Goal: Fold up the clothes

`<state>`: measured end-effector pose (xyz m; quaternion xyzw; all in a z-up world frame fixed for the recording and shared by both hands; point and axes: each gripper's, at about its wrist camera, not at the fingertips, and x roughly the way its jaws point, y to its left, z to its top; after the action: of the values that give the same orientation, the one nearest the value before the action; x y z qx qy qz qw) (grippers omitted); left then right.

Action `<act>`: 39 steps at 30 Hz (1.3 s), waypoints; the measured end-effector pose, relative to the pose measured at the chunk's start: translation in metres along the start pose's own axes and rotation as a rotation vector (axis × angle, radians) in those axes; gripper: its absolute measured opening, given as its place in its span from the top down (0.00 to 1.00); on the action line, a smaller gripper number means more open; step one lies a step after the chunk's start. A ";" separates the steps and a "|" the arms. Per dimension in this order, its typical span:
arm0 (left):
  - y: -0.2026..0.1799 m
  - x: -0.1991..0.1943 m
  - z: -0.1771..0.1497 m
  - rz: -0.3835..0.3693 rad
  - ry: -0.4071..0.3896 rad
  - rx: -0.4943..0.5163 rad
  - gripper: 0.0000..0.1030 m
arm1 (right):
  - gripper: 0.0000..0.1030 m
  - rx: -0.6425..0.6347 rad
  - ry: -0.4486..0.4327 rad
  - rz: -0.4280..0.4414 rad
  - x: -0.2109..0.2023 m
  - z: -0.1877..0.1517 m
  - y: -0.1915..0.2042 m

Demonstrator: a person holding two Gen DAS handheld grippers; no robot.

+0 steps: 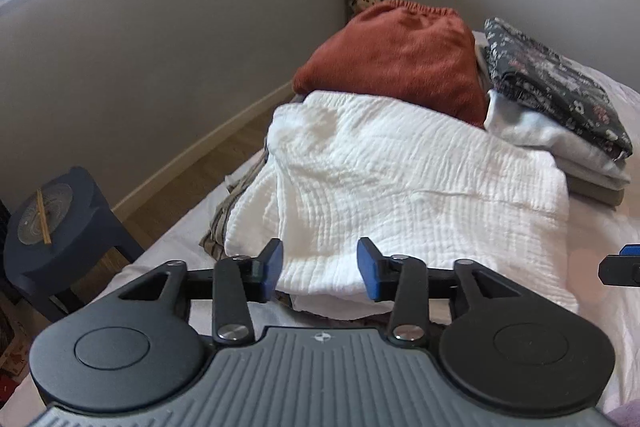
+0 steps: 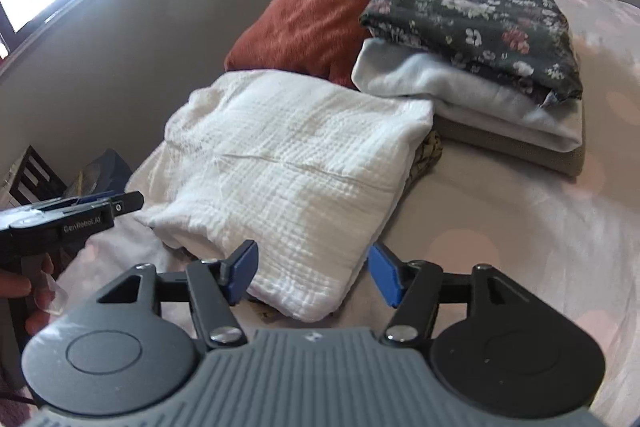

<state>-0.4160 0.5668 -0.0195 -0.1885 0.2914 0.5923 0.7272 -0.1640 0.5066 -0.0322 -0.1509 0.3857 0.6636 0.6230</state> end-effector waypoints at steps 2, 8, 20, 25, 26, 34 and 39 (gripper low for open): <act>-0.009 -0.021 0.003 0.014 -0.042 -0.003 0.49 | 0.31 -0.012 -0.061 -0.017 -0.022 0.001 0.012; -0.031 -0.074 0.007 0.024 -0.106 -0.039 0.33 | 0.09 -0.094 -0.233 -0.076 -0.077 -0.005 0.038; -0.059 -0.134 -0.016 0.116 -0.162 -0.097 0.26 | 0.02 -0.158 -0.388 -0.096 -0.138 -0.032 0.062; -0.063 -0.144 -0.030 0.130 -0.152 -0.114 0.26 | 0.02 -0.126 -0.374 -0.089 -0.139 -0.050 0.061; -0.063 -0.146 -0.034 0.132 -0.148 -0.117 0.26 | 0.02 -0.130 -0.371 -0.092 -0.139 -0.054 0.062; -0.078 -0.157 -0.051 0.118 -0.133 -0.098 0.26 | 0.02 -0.152 -0.369 -0.112 -0.149 -0.076 0.063; -0.083 -0.164 -0.057 0.102 -0.124 -0.108 0.26 | 0.02 -0.151 -0.383 -0.126 -0.160 -0.081 0.060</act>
<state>-0.3677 0.3891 0.0373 -0.1751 0.2225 0.6541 0.7014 -0.2148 0.3403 0.0433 -0.0922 0.1994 0.6668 0.7121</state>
